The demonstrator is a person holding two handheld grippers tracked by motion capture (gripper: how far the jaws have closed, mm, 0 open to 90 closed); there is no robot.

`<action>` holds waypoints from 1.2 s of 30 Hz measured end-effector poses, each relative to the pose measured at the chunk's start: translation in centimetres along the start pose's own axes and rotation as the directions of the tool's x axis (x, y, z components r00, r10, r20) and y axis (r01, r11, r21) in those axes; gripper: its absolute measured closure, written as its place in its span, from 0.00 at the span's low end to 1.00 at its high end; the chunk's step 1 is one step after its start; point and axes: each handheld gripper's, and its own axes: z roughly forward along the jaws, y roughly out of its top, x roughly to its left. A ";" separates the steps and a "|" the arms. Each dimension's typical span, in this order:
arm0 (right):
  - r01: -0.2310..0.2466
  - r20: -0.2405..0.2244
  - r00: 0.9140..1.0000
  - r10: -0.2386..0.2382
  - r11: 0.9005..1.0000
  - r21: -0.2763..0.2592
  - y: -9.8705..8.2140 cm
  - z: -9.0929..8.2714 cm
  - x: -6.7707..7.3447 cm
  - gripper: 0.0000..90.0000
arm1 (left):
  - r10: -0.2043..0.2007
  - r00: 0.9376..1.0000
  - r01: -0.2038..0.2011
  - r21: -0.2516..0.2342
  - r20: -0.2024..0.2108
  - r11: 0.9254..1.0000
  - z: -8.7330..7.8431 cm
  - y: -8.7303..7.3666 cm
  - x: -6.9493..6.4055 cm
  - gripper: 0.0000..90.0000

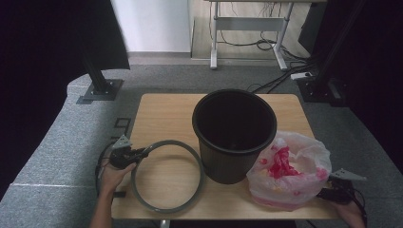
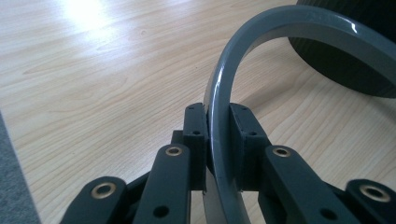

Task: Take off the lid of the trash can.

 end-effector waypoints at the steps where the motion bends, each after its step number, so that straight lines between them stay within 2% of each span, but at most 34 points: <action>1: 0.000 0.000 1.000 0.000 1.000 0.000 0.0 0.0 0.0 0.19 | 0.001 1.000 -0.001 0.003 -0.002 1.000 0.1 -0.1 0.0 0.86; 12: 0.000 0.000 1.000 0.000 1.000 0.000 0.0 0.0 0.0 0.19 | -0.008 1.000 0.008 0.010 -0.015 1.000 0.6 -0.8 0.4 0.85; 16: 0.000 0.000 1.000 0.000 1.000 0.000 0.0 0.0 0.0 0.19 | -0.028 0.999 0.027 -0.012 -0.025 1.000 0.6 -1.0 0.7 0.80; 21: 0.000 0.001 1.000 0.000 1.000 0.000 0.0 0.0 0.0 0.19 | -0.024 0.999 0.024 -0.015 -0.035 1.000 0.6 -1.1 0.7 0.73; 23: 0.000 0.000 1.000 0.000 1.000 0.000 0.0 0.0 0.0 0.19 | -0.023 0.998 0.022 -0.026 -0.052 0.999 0.5 -1.0 0.4 0.66; 25: 0.000 0.000 1.000 0.000 1.000 0.000 0.0 0.0 0.0 0.19 | -0.020 0.999 0.018 -0.044 -0.036 0.999 0.4 -0.8 0.2 0.63; 28: 0.000 0.000 1.000 0.000 1.000 0.000 0.0 0.0 0.0 0.19 | -0.010 0.999 0.007 -0.057 -0.053 0.998 0.3 -0.5 -0.2 0.49; 36: 0.000 0.000 1.000 0.000 1.000 0.000 0.0 0.0 0.0 0.19 | -0.026 0.998 0.021 -0.093 -0.053 0.995 0.0 0.4 -0.8 0.28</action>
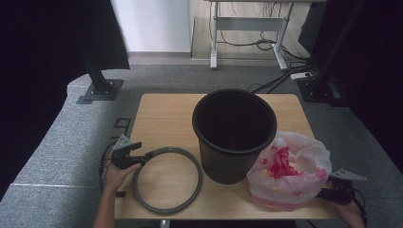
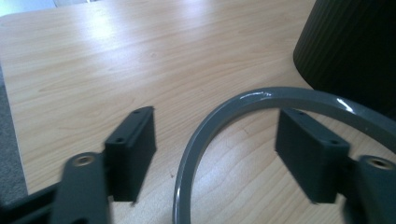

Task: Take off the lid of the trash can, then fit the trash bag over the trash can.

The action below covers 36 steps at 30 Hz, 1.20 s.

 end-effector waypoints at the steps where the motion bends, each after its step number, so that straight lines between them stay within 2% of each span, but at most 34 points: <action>1: 0.000 0.000 1.000 0.000 1.000 0.000 0.0 0.0 0.0 0.19 | 0.001 1.000 -0.001 -0.001 0.002 1.000 0.0 0.1 -0.1 0.27; 3: 0.000 0.000 1.000 0.000 1.000 0.000 0.0 0.0 0.0 0.19 | 0.002 1.000 -0.002 -0.002 0.021 1.000 0.0 0.2 -0.3 0.24; 8: 0.000 0.000 1.000 0.000 1.000 0.000 0.0 0.0 0.0 0.19 | 0.036 0.999 -0.037 0.013 0.024 0.999 0.1 0.6 -1.2 0.15; 16: 0.000 0.000 1.000 0.000 1.000 0.000 0.0 0.0 0.0 0.19 | 0.054 0.998 -0.053 -0.013 0.024 0.998 -0.2 1.0 -2.0 0.16; 25: 0.002 0.006 1.000 -0.002 1.000 -0.001 -0.1 -0.1 0.0 0.19 | 0.079 0.997 -0.079 0.010 -0.014 0.997 0.2 1.1 -2.7 0.16; 29: 0.017 0.027 0.999 -0.017 1.000 -0.014 -0.3 -0.4 -0.1 0.19 | 0.113 0.993 -0.111 0.061 -0.033 0.992 0.2 1.4 -3.1 0.15; 31: 0.017 0.028 0.999 -0.016 1.000 -0.024 -0.7 -0.6 -0.4 0.19 | 0.117 0.992 -0.115 0.045 -0.038 0.992 0.0 1.5 -3.4 0.16; 36: 0.020 0.033 0.999 -0.018 0.999 -0.045 -1.1 -1.4 -0.8 0.20 | 0.144 0.989 -0.142 0.045 -0.046 0.989 -0.5 1.5 -3.9 0.16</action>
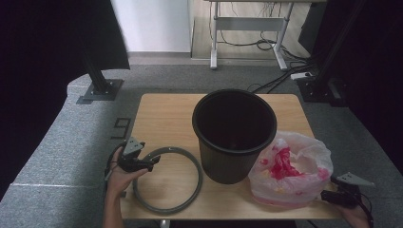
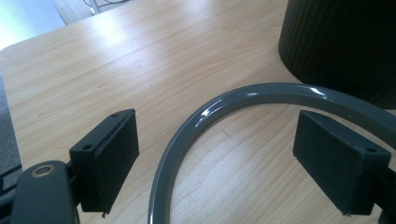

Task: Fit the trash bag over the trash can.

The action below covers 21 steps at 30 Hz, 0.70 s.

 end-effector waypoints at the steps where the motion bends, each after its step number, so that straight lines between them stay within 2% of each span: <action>1: 0.000 0.000 1.000 0.000 1.000 0.000 0.0 0.0 0.0 0.20 | -0.002 1.000 0.002 -0.009 0.004 1.000 -0.1 0.0 -0.1 0.16; 5: -0.006 -0.011 1.000 0.005 0.999 -0.031 0.2 -0.8 -0.2 0.20 | 0.012 1.000 -0.012 -0.013 -0.002 1.000 -0.1 0.1 -0.4 0.16; 6: -0.004 -0.014 1.000 0.004 0.999 -0.036 0.2 -1.0 -0.2 0.20 | 0.025 1.000 -0.025 -0.011 -0.008 1.000 -0.1 0.1 -0.7 0.16; 14: 0.008 -0.026 1.000 -0.009 0.999 -0.039 0.3 -1.8 -0.5 0.19 | 0.025 1.000 -0.025 -0.013 -0.001 1.000 0.1 0.1 -1.0 0.17; 17: 0.014 -0.023 1.000 -0.015 0.999 -0.052 0.5 -2.2 -0.5 0.19 | 0.033 0.999 -0.033 0.012 -0.006 0.999 0.5 -0.3 -1.2 0.16; 21: 0.018 -0.026 0.999 -0.020 0.997 -0.080 0.8 -3.2 -0.4 0.20 | 0.026 1.000 -0.026 0.029 0.011 0.999 1.4 -0.6 -1.3 0.17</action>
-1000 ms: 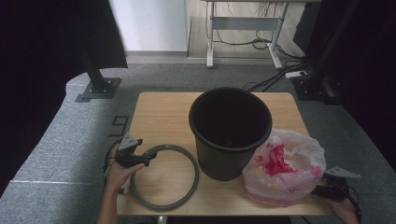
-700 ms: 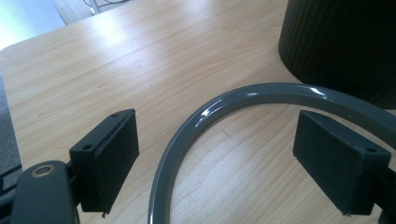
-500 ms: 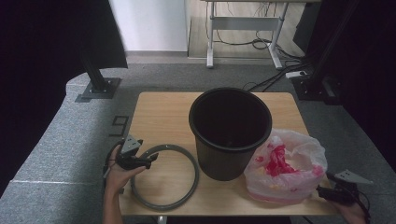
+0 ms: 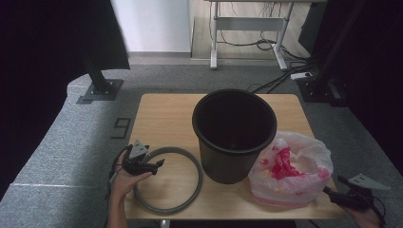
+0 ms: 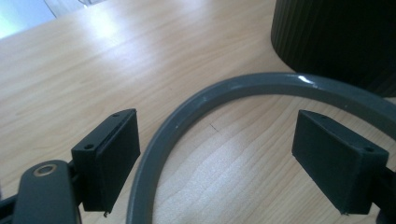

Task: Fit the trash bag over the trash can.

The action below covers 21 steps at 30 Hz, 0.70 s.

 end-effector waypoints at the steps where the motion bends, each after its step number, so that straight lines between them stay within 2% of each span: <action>1: 0.001 -0.001 1.000 -0.001 1.000 -0.008 0.1 -0.2 0.1 0.20 | 0.005 1.000 -0.005 0.007 0.004 1.000 0.2 0.0 -0.1 0.17; 4: 0.006 0.004 1.000 -0.006 0.999 -0.033 0.5 -0.8 0.3 0.20 | 0.009 1.000 -0.009 0.013 0.014 1.000 0.6 0.0 -0.2 0.17; 10: -0.009 -0.018 1.000 0.007 0.997 -0.079 1.4 -1.8 0.6 0.20 | 0.007 1.000 -0.007 0.021 0.011 1.000 0.8 -0.3 -0.2 0.17; 21: -0.006 -0.027 1.000 0.003 0.993 -0.121 2.3 -3.7 1.0 0.20 | 0.000 1.000 0.000 0.018 0.009 1.000 0.7 -0.5 0.1 0.18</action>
